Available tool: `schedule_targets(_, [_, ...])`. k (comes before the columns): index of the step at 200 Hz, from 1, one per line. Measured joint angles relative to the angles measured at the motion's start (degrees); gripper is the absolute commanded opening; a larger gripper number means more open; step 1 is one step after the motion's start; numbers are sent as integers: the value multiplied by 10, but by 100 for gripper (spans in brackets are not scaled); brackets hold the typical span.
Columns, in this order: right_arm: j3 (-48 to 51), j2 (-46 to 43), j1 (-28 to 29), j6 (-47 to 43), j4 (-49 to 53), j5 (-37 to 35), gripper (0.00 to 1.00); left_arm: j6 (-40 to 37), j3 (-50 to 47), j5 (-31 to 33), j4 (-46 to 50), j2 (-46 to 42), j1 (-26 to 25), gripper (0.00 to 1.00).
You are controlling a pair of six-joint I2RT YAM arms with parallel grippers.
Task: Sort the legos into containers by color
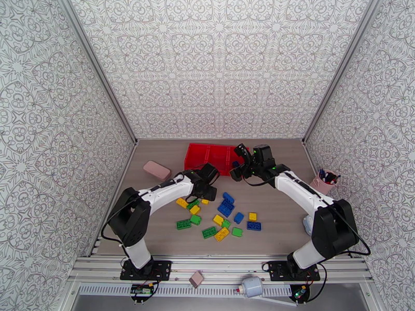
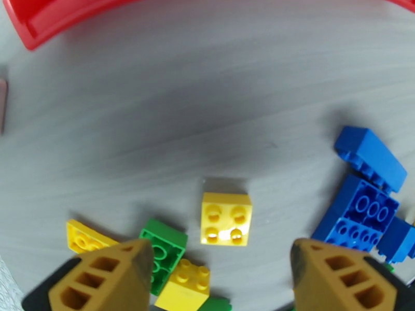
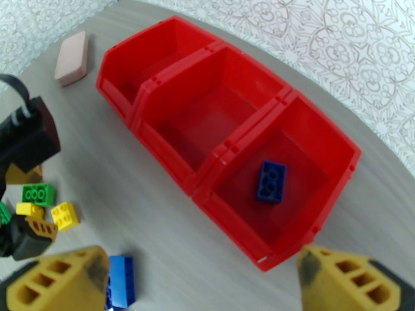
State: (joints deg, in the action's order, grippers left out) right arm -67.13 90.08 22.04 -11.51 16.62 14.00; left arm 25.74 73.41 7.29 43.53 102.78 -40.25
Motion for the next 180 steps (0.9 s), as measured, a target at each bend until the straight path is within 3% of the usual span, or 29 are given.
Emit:
schedule_targets(104, [12,-7,0,-5,5,0,100,13,0,-16,-4,60,-1,45])
schedule_targets(138, [12,-9,0,-5,6,0,100,17,0,-17,-10,64,-1,31])
schedule_targets(180, [17,-23,0,-5,11,0,100,26,-1,-16,-13,62,0,30])
